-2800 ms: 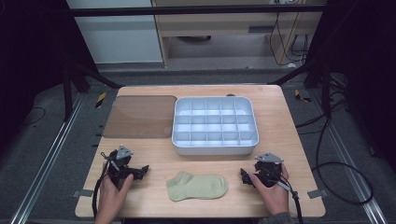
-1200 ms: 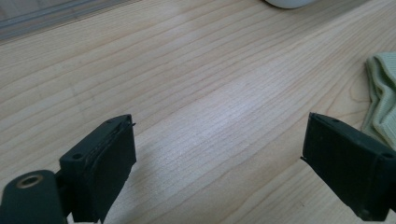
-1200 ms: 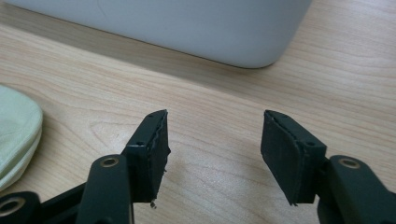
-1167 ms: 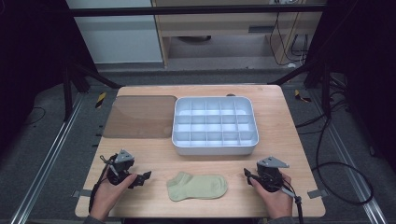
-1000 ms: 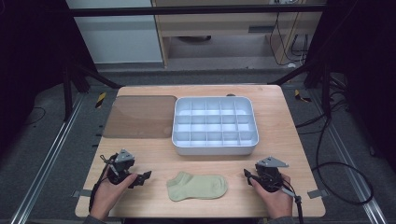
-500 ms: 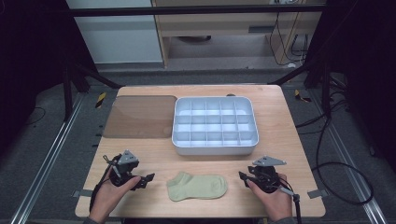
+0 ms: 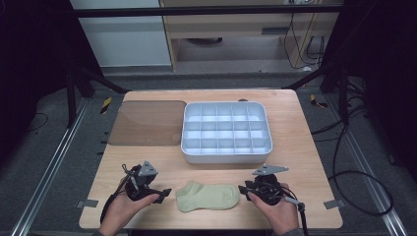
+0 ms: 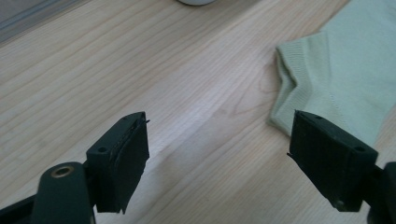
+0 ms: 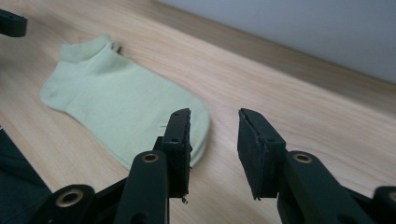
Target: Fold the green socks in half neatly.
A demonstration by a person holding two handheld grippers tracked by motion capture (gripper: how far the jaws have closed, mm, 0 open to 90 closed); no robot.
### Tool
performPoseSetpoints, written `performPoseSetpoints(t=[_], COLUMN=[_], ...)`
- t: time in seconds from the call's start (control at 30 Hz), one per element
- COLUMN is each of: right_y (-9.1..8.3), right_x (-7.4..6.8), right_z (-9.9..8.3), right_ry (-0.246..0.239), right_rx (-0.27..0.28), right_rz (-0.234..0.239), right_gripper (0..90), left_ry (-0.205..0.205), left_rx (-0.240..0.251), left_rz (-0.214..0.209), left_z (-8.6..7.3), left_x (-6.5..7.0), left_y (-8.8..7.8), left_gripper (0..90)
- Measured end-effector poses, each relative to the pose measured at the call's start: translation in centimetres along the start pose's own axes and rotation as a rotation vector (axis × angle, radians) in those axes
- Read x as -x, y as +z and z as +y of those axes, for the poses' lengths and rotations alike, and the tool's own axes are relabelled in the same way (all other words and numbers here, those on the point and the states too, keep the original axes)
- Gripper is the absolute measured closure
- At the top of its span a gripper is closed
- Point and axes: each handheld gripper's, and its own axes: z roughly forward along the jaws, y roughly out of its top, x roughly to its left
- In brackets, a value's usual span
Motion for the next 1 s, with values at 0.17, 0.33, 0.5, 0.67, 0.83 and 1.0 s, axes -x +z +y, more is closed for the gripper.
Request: performPoseSetpoints(t=[0.17,0.33,0.5,0.67,0.83,1.0], right_y=[1.4,2.2,2.9,3.1,3.2,3.1], right_x=[-0.2,-0.4,-1.0,-1.6,-2.1,-2.4], right_z=[-0.2,-0.3,-0.4,-0.4,-0.2,0.0], right_ry=[0.014,0.015,-0.001,-0.033,-0.071,-0.095], right_rx=[-0.037,-0.067,-0.115,-0.161,-0.183,-0.185], right_rz=[0.012,0.012,-0.003,-0.032,-0.038,-0.034], right_gripper=[65.2,66.4,66.4,71.3,81.7,85.2], left_ry=[0.023,0.030,0.036,0.037,0.053,0.060], left_rx=[-0.015,-0.036,-0.051,-0.068,-0.123,-0.165], left_rz=[-0.007,-0.008,-0.010,-0.027,-0.046,-0.070], left_z=[0.3,0.4,0.6,1.3,2.1,2.5], left_x=[1.0,1.4,1.5,1.5,1.4,1.4], left_y=[0.7,1.3,1.5,1.4,1.7,2.6], left_gripper=[23.5,27.5,30.5,33.2,36.9,44.9])
